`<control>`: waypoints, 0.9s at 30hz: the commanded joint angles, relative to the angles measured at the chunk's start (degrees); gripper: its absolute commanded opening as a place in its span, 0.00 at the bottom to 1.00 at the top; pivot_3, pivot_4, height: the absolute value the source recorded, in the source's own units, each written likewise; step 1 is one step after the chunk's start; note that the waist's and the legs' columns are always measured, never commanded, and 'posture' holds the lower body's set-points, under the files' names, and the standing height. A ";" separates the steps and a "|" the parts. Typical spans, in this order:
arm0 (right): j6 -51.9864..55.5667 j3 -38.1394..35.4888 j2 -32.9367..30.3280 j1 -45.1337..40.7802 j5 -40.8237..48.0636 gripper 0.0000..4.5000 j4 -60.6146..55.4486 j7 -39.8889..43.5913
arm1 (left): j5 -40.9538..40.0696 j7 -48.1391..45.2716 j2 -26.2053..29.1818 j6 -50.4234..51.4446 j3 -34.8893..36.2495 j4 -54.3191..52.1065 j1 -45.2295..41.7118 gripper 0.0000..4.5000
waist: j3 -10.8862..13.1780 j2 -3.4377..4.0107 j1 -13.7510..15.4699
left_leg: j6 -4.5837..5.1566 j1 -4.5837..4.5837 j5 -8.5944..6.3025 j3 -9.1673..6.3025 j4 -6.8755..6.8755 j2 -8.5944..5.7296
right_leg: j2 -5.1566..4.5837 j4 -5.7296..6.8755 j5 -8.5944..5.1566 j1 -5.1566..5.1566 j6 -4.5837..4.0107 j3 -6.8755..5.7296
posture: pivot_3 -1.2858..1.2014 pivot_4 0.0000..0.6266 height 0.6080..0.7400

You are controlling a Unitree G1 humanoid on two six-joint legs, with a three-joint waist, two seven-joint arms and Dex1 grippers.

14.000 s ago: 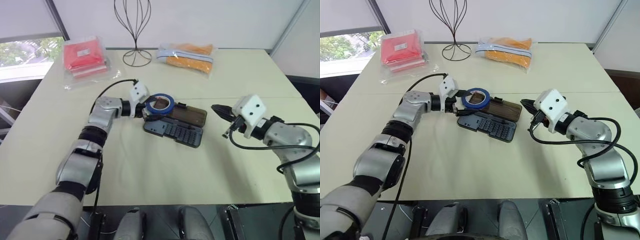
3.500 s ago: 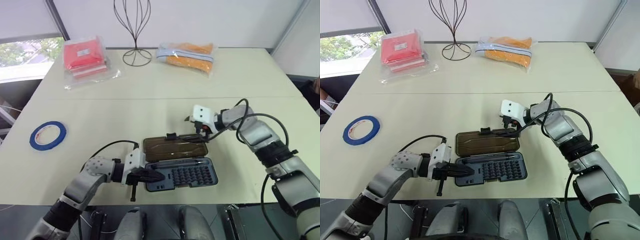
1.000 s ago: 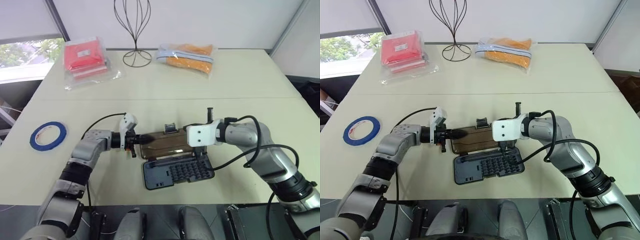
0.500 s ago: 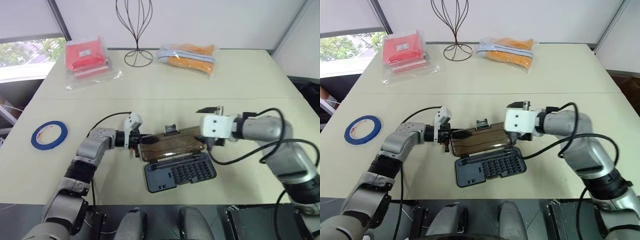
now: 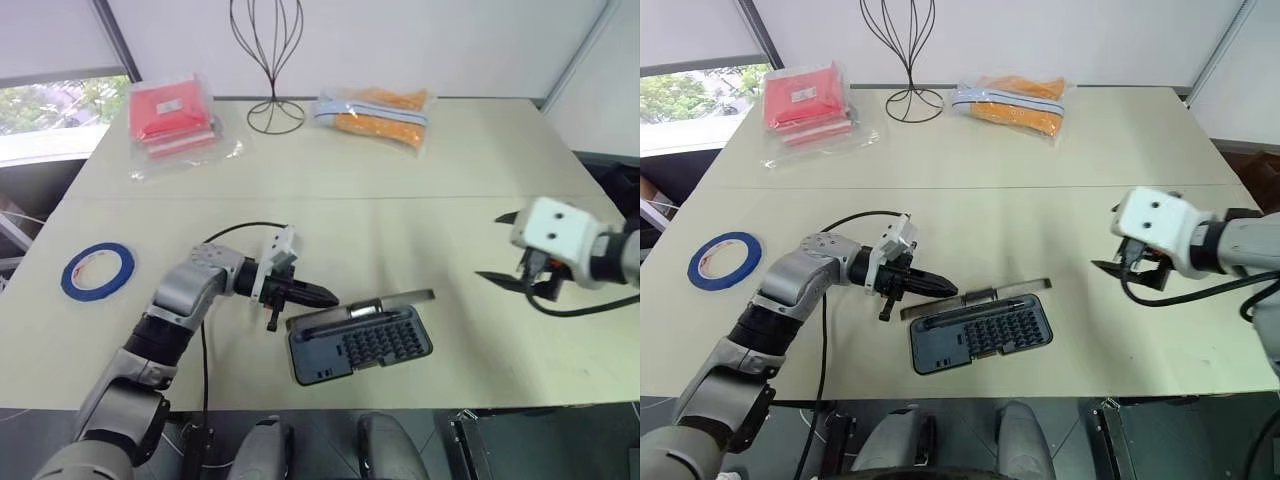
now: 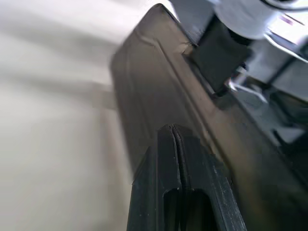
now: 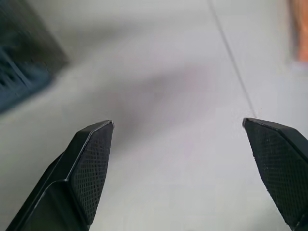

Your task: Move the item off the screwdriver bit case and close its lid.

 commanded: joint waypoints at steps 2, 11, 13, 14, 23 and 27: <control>0.08 -3.03 -0.92 -0.05 3.18 0.99 -1.71 -1.10 | 2.78 -6.08 3.15 -2.41 -5.12 -0.44 0.12 0.00 | 0.01 0.03 -0.13 | 0.00 0.02 0.00 0.00 -0.01 0.02 | 0.03 0.01 0.00 0.00 0.00 0.01 | 0.52 0.24 1.00; 3.84 0.53 1.04 -1.46 9.51 0.99 -4.46 -5.43 | 11.59 -6.54 4.07 -12.41 -11.03 6.52 1.56 0.00 | -0.05 0.08 0.29 | 0.00 0.06 0.00 -0.03 0.01 0.01 | -0.01 -0.03 0.00 0.09 0.00 0.01 | 0.52 0.24 1.00; 3.76 1.42 1.12 -1.58 10.43 0.99 -4.66 -5.85 | 12.71 -6.09 3.93 -14.38 -11.35 7.51 1.60 0.00 | -0.10 0.15 0.30 | 0.01 0.08 0.00 -0.03 0.01 0.00 | -0.03 -0.03 0.00 0.12 0.00 0.01 | 0.52 0.24 1.00; 3.77 1.78 1.23 -1.83 11.14 0.99 -4.77 -5.98 | 12.51 -5.86 3.72 -14.66 -10.98 7.58 1.45 0.00 | -0.11 0.17 0.32 | 0.01 0.12 0.00 -0.03 0.01 0.00 | -0.03 -0.04 0.00 0.18 0.00 0.01 | 0.52 0.24 1.00; 11.14 3.82 5.57 -3.95 24.52 0.99 -8.68 -6.80 | 1.91 -4.51 1.01 -3.06 -0.83 4.21 -4.68 0.00 | -0.06 0.14 0.17 | 0.02 0.03 -0.01 -0.09 0.07 0.01 | 0.00 0.01 0.00 0.10 0.00 -0.03 | 0.52 0.24 1.00; 11.90 5.73 6.82 -2.54 29.89 0.87 -11.13 -5.92 | 0.10 -3.51 0.47 0.33 1.90 5.91 -8.01 0.00 | -0.01 0.10 0.24 | 0.03 -0.06 -0.01 -0.09 0.06 0.01 | 0.00 0.02 0.00 0.00 0.00 -0.03 | 0.52 0.24 1.00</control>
